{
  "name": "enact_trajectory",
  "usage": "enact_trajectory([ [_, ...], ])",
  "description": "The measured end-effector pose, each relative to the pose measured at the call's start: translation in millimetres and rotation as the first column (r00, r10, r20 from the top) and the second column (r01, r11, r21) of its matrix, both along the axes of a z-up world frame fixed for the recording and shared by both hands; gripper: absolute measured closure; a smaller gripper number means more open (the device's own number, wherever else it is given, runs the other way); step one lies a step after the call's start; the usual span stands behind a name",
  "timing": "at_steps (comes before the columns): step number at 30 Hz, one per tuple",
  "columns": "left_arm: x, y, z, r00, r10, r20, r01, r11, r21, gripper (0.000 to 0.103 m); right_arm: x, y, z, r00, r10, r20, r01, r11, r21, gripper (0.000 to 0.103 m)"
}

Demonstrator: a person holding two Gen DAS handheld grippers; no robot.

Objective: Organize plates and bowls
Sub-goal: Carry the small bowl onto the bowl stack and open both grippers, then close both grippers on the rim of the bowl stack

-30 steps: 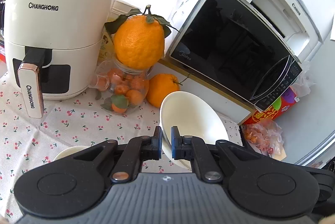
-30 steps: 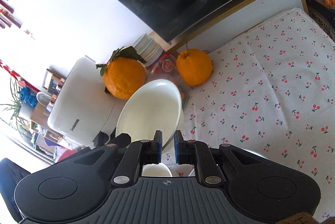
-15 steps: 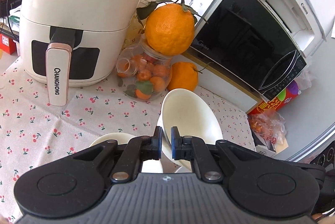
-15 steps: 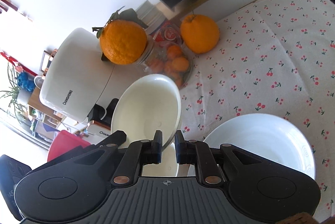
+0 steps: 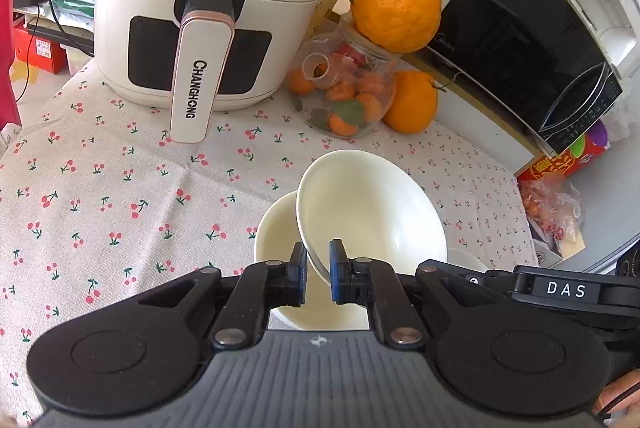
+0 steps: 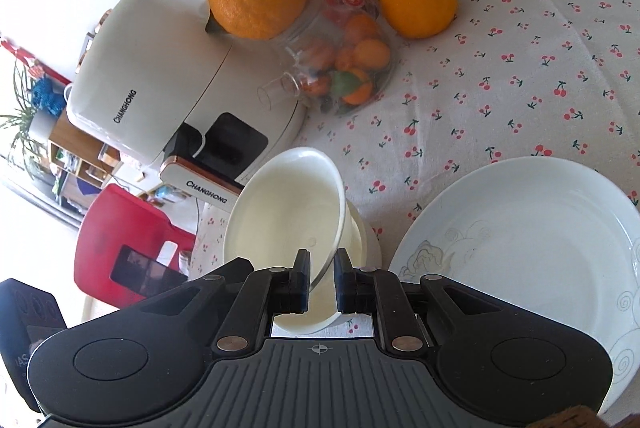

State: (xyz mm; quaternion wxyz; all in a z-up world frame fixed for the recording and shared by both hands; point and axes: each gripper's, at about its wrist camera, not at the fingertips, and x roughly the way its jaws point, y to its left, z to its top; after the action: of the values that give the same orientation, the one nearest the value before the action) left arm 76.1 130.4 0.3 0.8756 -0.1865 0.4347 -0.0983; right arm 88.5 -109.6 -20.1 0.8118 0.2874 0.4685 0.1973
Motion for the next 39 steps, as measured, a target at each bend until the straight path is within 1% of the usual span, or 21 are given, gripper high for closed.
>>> enact_trajectory([
  [4, 0.1, 0.7, -3.4, 1.0, -0.004, -0.023, 0.004, 1.0, 0.018, 0.093, -1.3, 6.3, -2.2, 1.0, 0.015, -0.001, -0.015, 0.999, -0.032, 0.089],
  [10, 0.4, 0.4, -4.9, 0.999, -0.014, -0.045, 0.016, 0.999, 0.042, 0.092, -1.5, 9.4, -8.6, 0.999, 0.022, -0.023, -0.023, 0.999, -0.045, 0.088],
  [18, 2.2, -1.6, -9.5, 0.996, -0.033, -0.078, 0.04, 0.995, 0.092, 0.091, -2.1, 14.0, -12.6, 0.998, 0.046, -0.037, -0.048, 0.997, -0.066, 0.088],
  [20, 1.9, -1.9, -9.1, 0.997, -0.026, -0.077, 0.035, 0.993, 0.111, 0.086, -2.2, 14.2, -12.8, 0.998, 0.045, -0.036, -0.047, 0.997, -0.069, 0.087],
  [22, 1.9, -1.0, -8.8, 0.997, -0.026, -0.072, 0.035, 0.993, 0.115, 0.079, -1.9, 14.0, -11.5, 0.999, 0.043, -0.032, -0.045, 0.996, -0.077, 0.083],
  [24, 2.8, -0.5, -9.1, 0.997, -0.028, -0.075, 0.036, 0.993, 0.115, 0.076, -1.7, 12.4, -9.4, 0.999, 0.036, -0.024, -0.037, 0.996, -0.082, 0.074],
  [25, 3.0, -0.1, -9.6, 0.997, -0.027, -0.077, 0.036, 0.993, 0.115, 0.075, -1.6, 11.0, -9.0, 0.999, 0.03, -0.023, -0.032, 0.996, -0.081, 0.073],
  [29, 4.6, 0.9, -11.9, 0.996, -0.024, -0.089, 0.034, 0.993, 0.113, 0.072, -0.5, 6.7, -9.6, 0.999, 0.014, -0.031, -0.016, 0.997, -0.076, 0.071],
  [31, 4.9, 0.9, -12.4, 0.996, -0.023, -0.092, 0.033, 0.993, 0.114, 0.066, -0.4, 5.5, -10.2, 0.999, 0.009, -0.035, -0.011, 0.997, -0.078, 0.07],
  [35, 5.2, -0.3, -13.0, 0.995, -0.023, -0.095, 0.034, 0.992, 0.12, 0.057, -0.4, 4.2, -9.9, 0.999, 0.007, -0.037, -0.01, 0.997, -0.078, 0.056],
  [36, 5.4, -0.4, -13.2, 0.995, -0.023, -0.097, 0.034, 0.992, 0.12, 0.053, -0.7, 4.2, -9.2, 0.999, 0.01, -0.035, -0.013, 0.997, -0.078, 0.051],
  [37, 5.8, -0.9, -13.4, 0.995, -0.023, -0.1, 0.035, 0.992, 0.121, 0.046, -0.7, 4.2, -8.6, 0.999, 0.014, -0.033, -0.016, 0.997, -0.078, 0.047],
  [39, 6.4, -1.9, -13.8, 0.994, -0.032, -0.104, 0.045, 0.991, 0.124, 0.038, -1.3, 4.4, -7.0, 0.999, 0.019, -0.026, -0.021, 0.997, -0.08, 0.038],
])
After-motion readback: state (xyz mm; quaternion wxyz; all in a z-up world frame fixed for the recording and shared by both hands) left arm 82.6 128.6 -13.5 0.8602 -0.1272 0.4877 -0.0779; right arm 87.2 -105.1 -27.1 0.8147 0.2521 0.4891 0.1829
